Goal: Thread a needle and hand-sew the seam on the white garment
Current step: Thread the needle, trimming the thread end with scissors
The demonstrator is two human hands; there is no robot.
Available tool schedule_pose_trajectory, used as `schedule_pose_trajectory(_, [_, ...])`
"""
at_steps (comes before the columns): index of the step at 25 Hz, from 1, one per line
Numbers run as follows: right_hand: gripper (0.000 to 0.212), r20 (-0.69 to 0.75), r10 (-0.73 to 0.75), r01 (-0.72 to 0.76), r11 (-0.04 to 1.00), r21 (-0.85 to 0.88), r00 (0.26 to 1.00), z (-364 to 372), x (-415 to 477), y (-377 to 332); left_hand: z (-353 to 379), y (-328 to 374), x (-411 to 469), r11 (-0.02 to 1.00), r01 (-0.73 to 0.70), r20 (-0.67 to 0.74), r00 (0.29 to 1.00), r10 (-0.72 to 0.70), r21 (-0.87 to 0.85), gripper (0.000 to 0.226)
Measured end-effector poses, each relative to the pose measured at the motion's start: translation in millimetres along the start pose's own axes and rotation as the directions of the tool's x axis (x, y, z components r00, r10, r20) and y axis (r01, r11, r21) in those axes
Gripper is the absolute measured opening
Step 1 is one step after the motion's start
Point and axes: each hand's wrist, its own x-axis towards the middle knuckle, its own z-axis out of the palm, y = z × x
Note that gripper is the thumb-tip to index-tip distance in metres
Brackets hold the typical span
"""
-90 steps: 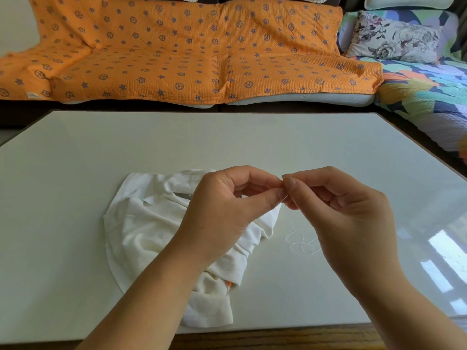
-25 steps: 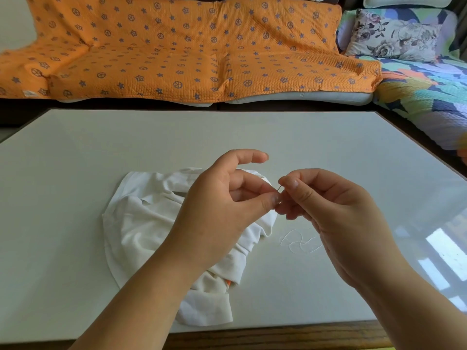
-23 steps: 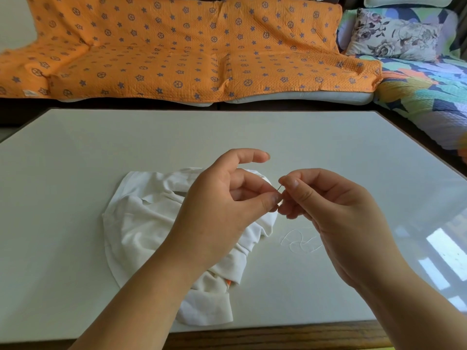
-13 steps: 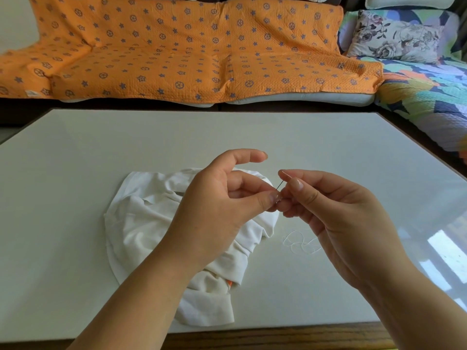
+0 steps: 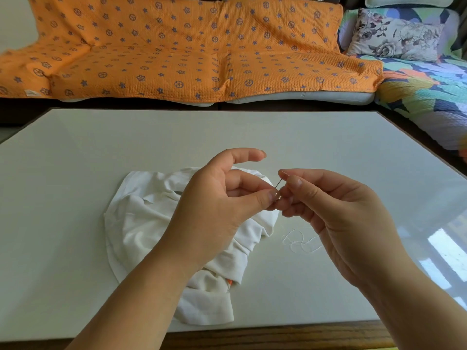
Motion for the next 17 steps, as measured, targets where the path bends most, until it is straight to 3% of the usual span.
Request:
schedule_pose_trajectory(13, [0.017,-0.119,-0.066,0.057,0.996,-0.075,0.991,1.3,-1.5,1.0,2.8,-1.5,-1.0,0.989,0.077,0.014,0.997,-0.076,-0.126,0.031])
schedule_pose_trajectory(17, [0.010,-0.161,-0.156,0.132,0.980,-0.150,0.975,4.5,-6.6,-1.3,3.1,-1.1,-1.5,0.987,0.081,0.005,0.997,-0.081,-0.141,0.037])
